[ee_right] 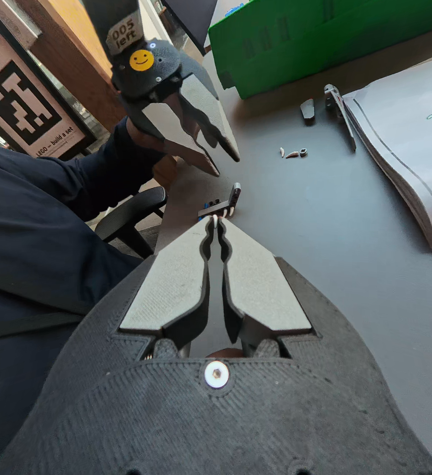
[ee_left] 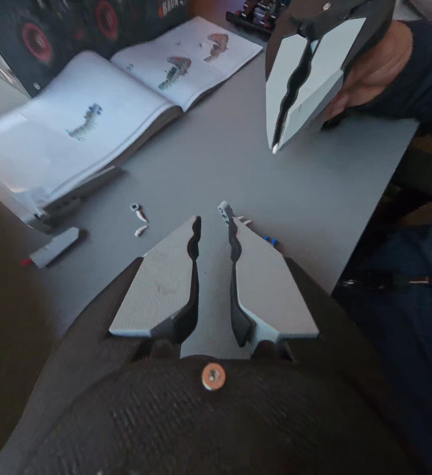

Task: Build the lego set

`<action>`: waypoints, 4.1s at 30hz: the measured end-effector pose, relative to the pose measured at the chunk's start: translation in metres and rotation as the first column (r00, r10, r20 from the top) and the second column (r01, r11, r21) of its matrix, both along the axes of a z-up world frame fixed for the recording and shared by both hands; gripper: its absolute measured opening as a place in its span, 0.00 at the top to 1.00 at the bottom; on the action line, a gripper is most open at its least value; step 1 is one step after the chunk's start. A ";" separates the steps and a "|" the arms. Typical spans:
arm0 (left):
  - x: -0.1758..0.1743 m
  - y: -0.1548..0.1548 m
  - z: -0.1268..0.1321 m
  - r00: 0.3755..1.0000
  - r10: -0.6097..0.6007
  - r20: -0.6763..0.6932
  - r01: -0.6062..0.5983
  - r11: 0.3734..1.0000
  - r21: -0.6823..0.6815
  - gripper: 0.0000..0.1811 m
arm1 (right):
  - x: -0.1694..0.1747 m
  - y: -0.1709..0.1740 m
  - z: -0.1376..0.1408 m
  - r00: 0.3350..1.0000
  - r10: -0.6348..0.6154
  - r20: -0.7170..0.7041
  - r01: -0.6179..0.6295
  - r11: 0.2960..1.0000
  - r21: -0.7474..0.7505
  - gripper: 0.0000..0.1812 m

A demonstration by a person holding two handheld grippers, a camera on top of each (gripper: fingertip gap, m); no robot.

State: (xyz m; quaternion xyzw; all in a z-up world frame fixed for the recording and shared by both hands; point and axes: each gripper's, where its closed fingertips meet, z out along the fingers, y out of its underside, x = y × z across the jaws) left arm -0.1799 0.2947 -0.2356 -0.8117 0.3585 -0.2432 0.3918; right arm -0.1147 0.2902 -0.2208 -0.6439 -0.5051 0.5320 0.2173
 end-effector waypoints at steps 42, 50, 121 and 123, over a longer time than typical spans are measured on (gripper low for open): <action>0.043 -0.023 0.029 0.889 -0.136 0.438 0.210 0.970 -0.124 0.97 | -0.027 -0.018 0.013 0.997 0.013 -0.082 0.008 0.970 0.244 1.00; 0.044 -0.024 0.029 0.889 -0.136 0.437 0.210 0.970 -0.125 0.97 | -0.025 -0.017 0.017 0.995 0.011 -0.099 0.017 0.959 0.283 1.00; 0.057 -0.027 0.029 0.843 -0.138 0.519 0.282 0.936 -0.211 0.97 | -0.015 -0.024 0.011 0.993 0.113 -0.028 -0.079 0.831 0.551 1.00; 0.057 -0.027 0.029 0.842 -0.138 0.521 0.283 0.935 -0.211 0.97 | -0.015 -0.025 0.010 0.993 0.112 -0.026 -0.079 0.825 0.560 1.00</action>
